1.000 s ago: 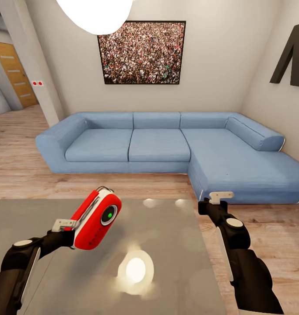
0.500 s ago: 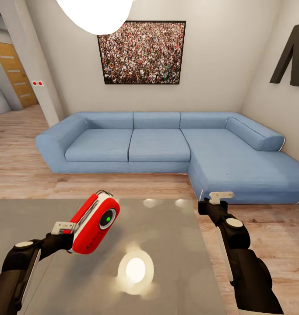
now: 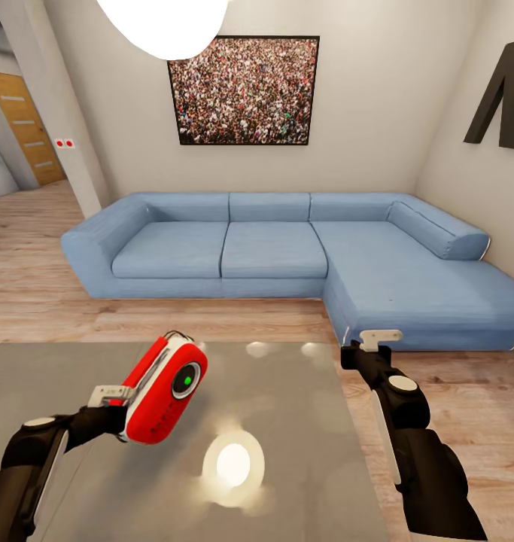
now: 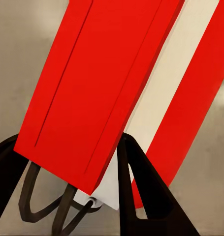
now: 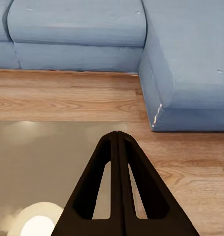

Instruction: Turn on the radio receiver that's on the table in the living room.

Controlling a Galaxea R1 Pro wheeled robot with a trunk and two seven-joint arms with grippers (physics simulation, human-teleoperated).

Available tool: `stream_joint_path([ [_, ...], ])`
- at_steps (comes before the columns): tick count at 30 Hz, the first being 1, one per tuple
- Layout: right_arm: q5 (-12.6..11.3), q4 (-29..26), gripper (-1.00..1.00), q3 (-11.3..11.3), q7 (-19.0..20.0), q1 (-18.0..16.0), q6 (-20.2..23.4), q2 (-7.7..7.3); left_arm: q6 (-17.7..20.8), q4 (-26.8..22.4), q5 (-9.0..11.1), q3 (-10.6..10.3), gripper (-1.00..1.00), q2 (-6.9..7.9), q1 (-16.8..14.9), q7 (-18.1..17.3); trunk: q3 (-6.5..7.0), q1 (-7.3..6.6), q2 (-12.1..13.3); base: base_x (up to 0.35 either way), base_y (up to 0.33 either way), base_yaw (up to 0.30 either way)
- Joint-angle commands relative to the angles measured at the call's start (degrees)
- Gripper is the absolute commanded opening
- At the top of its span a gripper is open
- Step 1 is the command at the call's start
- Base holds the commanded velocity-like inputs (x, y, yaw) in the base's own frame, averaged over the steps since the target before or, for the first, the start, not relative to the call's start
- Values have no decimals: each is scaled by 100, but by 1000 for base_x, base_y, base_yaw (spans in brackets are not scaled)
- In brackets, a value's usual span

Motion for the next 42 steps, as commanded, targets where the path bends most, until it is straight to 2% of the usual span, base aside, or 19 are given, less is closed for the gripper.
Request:
stream_joint_path([
  [1,0,0,-100,0,-1,1,0,0,-7,28,4,2,-100,2,-3,0,1,0,0,0,0,0],
  [10,3,0,-100,0,-4,5,1,0,40,381,-206,-2,-100,5,-3,7,1,0,0,0,0,0],
  [16,8,0,-100,0,-4,3,7,0,632,394,-389,-6,-100,35,-3,-6,1,0,0,0,0,0],
  [21,8,0,-100,0,-4,3,9,0,753,406,-487,-6,-100,60,-3,-8,1,0,0,0,0,0],
  [37,9,0,-100,0,-4,2,10,0,795,409,-535,-6,-100,81,-3,-1,1,0,0,0,0,0],
  [42,9,0,-100,0,-4,-1,10,0,917,409,-539,-12,-100,146,-3,0,1,0,0,0,0,0],
])
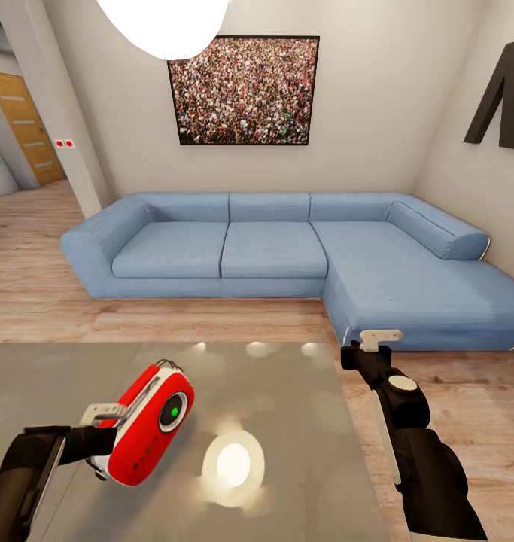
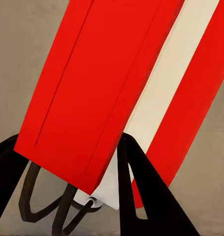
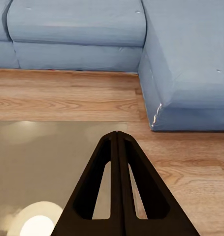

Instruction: Turn on the radio receiver that's on the table in the living room.

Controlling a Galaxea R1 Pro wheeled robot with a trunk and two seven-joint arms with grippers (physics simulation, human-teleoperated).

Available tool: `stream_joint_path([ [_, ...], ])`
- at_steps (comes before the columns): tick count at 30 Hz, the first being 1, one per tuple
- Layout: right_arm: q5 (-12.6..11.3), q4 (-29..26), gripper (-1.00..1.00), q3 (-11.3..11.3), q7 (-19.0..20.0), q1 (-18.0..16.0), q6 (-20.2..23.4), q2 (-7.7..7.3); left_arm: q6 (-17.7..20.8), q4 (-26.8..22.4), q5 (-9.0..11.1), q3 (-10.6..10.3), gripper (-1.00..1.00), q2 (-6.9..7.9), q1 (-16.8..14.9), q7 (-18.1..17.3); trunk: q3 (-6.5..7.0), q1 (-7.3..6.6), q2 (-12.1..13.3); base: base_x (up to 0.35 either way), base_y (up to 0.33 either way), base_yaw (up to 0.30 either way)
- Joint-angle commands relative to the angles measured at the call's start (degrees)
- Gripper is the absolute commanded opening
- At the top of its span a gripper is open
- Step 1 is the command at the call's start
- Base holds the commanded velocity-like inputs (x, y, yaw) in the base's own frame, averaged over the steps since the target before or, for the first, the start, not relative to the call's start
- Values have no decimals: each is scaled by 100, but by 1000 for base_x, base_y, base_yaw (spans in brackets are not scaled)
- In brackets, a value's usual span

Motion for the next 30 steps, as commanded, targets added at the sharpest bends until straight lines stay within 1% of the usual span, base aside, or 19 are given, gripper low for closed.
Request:
stream_joint_path([
  [1,0,0,-100,0,0,-1,0,0,54,-2,42,-1,-100,22,-2,-1,0,0,0,0,0,0],
  [3,0,0,-100,0,0,1,0,0,129,-2,41,-3,-100,110,-2,-3,0,0,0,0,0,0],
  [9,0,0,-100,0,-1,3,8,0,174,-2,45,-9,-100,254,-2,-1,0,0,0,0,0,0],
  [21,7,0,-100,0,-1,3,9,0,184,-2,41,-12,-100,312,-2,-1,0,0,0,0,0,0],
  [26,8,0,-100,0,-2,3,9,0,184,2,38,-12,-100,399,-2,-1,0,0,0,0,0,0],
  [28,9,0,-100,0,-3,5,9,0,184,5,3,-10,-100,415,-2,-1,0,0,0,0,0,0],
  [30,9,0,-100,0,-6,5,9,0,184,15,-117,-10,-100,425,-2,-1,0,0,0,0,0,0],
])
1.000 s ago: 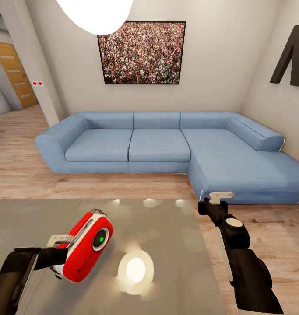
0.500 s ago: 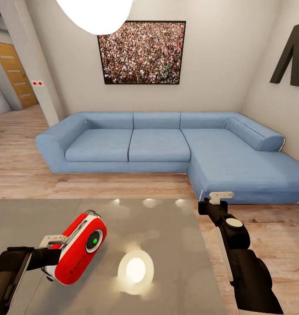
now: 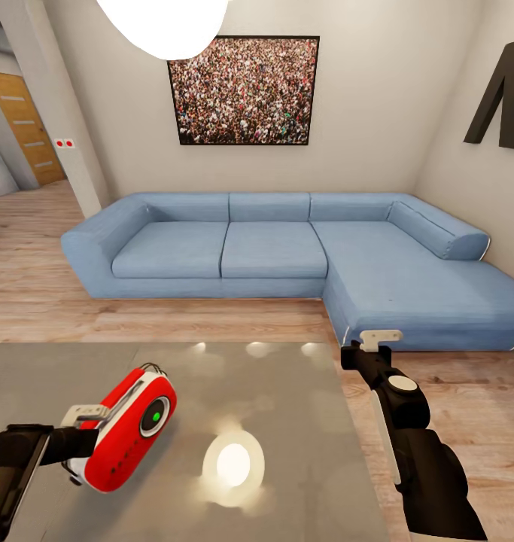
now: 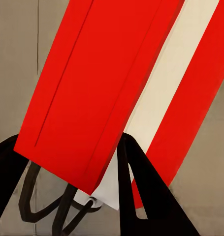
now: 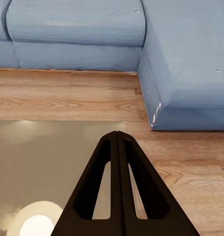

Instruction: Turn on the radio receiver that's on the table in the living room.

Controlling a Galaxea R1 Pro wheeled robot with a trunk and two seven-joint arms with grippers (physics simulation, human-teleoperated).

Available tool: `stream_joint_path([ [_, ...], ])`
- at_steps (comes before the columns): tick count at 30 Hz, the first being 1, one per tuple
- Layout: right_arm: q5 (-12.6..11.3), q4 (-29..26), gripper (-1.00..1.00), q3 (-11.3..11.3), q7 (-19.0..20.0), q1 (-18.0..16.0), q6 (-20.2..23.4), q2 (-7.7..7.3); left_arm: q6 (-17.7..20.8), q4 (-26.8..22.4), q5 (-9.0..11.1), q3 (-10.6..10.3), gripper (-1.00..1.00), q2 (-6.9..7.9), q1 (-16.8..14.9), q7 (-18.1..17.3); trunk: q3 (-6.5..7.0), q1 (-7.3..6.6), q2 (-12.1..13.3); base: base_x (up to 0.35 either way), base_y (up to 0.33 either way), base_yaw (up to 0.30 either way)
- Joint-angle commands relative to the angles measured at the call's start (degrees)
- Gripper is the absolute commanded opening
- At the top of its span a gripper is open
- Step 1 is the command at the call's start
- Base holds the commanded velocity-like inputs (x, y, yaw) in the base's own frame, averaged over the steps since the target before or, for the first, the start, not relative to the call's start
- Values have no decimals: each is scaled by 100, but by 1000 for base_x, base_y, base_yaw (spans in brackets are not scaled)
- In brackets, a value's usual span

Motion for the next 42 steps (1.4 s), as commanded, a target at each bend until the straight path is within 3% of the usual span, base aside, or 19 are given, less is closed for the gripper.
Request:
stream_joint_path([
  [1,0,0,-100,0,-1,-1,0,0,1,2,-20,1,-100,2,-2,0,0,0,0,0,0,0],
  [5,0,0,-100,0,-3,-2,7,0,8,7,-462,1,-100,0,-2,0,0,0,0,0,0,0],
  [11,0,0,-100,0,-3,-3,9,0,9,14,-735,-2,-100,-9,-2,0,0,0,0,0,0,0],
  [23,0,0,-100,0,-3,-2,9,0,10,80,-778,-10,-100,-25,-1,6,0,0,0,0,0,0],
  [31,0,0,-100,0,-3,-4,9,0,10,391,-767,-19,-100,-44,-2,-8,0,0,0,0,0,0],
  [42,0,0,-100,0,-3,0,9,0,10,467,-762,-23,-100,-229,-2,-9,0,0,0,0,0,0],
])
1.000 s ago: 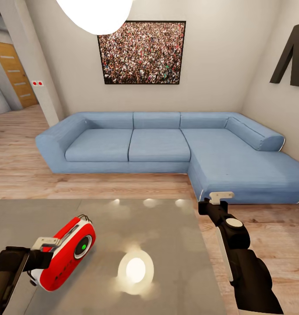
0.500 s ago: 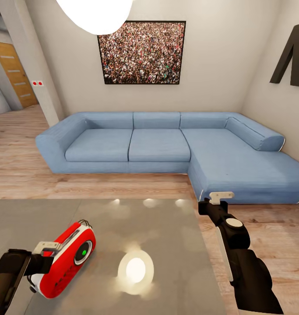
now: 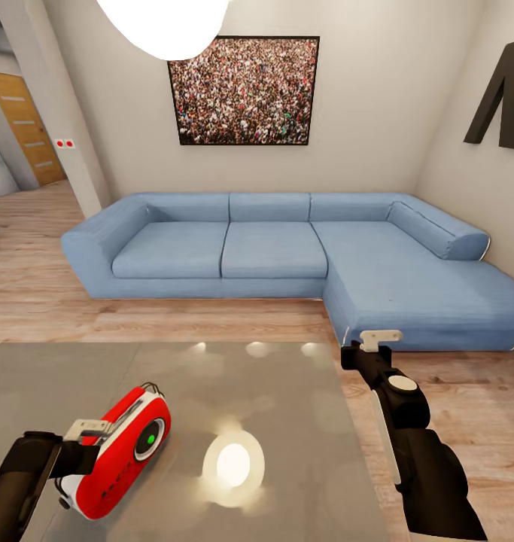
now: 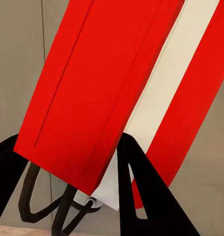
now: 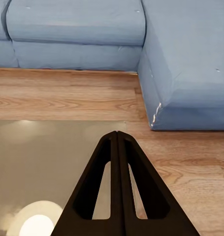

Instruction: Turn on the radio receiver that's on the table in the living room.

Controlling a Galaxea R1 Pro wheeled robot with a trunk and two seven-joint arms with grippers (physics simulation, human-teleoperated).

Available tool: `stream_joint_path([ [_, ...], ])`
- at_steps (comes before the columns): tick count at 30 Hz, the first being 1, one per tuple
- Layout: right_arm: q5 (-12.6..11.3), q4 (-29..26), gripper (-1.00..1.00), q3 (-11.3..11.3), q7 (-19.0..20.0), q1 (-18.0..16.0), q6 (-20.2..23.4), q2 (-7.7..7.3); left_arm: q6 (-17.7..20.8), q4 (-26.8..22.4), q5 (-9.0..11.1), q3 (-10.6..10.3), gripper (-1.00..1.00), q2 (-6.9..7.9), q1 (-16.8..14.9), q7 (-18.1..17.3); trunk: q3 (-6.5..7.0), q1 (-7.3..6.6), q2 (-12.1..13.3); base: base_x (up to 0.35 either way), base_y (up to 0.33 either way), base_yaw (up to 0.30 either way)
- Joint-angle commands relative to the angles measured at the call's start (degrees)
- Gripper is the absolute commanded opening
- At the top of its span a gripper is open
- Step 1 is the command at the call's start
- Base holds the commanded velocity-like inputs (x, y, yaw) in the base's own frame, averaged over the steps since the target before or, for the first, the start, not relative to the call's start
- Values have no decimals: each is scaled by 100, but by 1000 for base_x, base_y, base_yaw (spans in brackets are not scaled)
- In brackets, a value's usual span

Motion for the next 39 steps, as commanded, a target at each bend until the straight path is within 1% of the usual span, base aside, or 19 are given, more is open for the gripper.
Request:
stream_joint_path([
  [1,0,0,-100,0,0,-1,0,0,25,33,125,-5,-100,-10,4,-2,-1,1,1,0,0,0],
  [14,0,0,-100,0,0,-4,0,0,17,152,134,-9,-100,-31,4,-11,-1,1,1,0,0,0],
  [23,4,0,-100,0,0,-1,0,0,-7,245,134,-9,-100,-98,4,-12,-1,1,1,0,0,0],
  [39,3,0,-100,0,0,0,0,0,-19,276,134,-9,-100,-109,5,-13,-1,1,1,0,0,0],
])
